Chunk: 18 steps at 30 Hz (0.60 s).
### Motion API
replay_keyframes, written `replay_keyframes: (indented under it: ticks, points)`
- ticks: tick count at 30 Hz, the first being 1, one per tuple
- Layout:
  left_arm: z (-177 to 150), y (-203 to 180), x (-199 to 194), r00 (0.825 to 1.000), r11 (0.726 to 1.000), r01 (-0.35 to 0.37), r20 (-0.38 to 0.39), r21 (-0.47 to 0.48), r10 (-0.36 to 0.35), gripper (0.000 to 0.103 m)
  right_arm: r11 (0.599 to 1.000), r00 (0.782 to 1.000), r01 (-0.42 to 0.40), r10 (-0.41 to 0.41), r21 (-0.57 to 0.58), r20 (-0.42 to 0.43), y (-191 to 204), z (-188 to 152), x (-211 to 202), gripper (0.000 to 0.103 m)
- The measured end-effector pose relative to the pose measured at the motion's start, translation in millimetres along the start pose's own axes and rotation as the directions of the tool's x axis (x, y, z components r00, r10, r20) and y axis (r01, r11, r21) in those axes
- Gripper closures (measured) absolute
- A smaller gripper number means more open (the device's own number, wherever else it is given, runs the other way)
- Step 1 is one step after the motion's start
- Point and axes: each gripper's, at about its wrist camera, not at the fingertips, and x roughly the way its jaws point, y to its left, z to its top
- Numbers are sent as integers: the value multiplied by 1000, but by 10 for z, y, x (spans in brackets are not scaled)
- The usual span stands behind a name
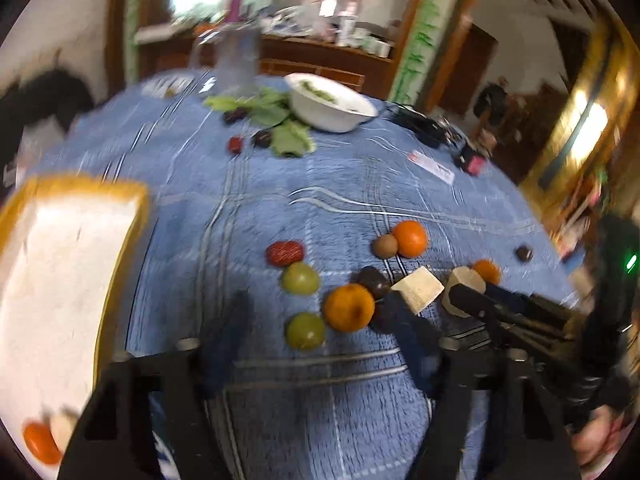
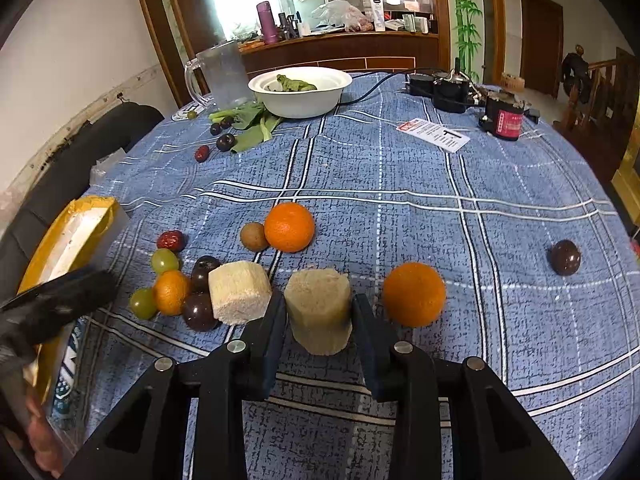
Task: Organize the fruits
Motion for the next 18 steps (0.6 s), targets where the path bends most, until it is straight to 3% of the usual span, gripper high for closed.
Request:
replay_keyframes:
  ticks: [2, 5, 8, 14, 18]
  points:
    - [15, -77, 107, 1000, 998, 21, -10, 60, -21, 57, 1000, 1000, -14, 14, 8, -2, -10, -7, -13, 68]
    - [2, -114, 240, 995, 990, 95, -48, 103, -91, 57, 1000, 1000, -26, 26, 15, -5, -14, -10, -23, 68]
    - [-44, -147, 315, 992, 983, 116, -62, 144, -108, 58, 999, 999, -41, 41, 23, -13, -15, -9, -14, 68]
    - [-29, -122, 311, 994, 984, 106, -46, 146, -100, 66, 999, 999, -48, 49, 19, -21, 5, -18, -11, 68]
    - [-32, -125, 327, 997, 985, 80, -23, 153, -77, 59, 999, 999, -48, 49, 19, -15, 4, -19, -4, 67]
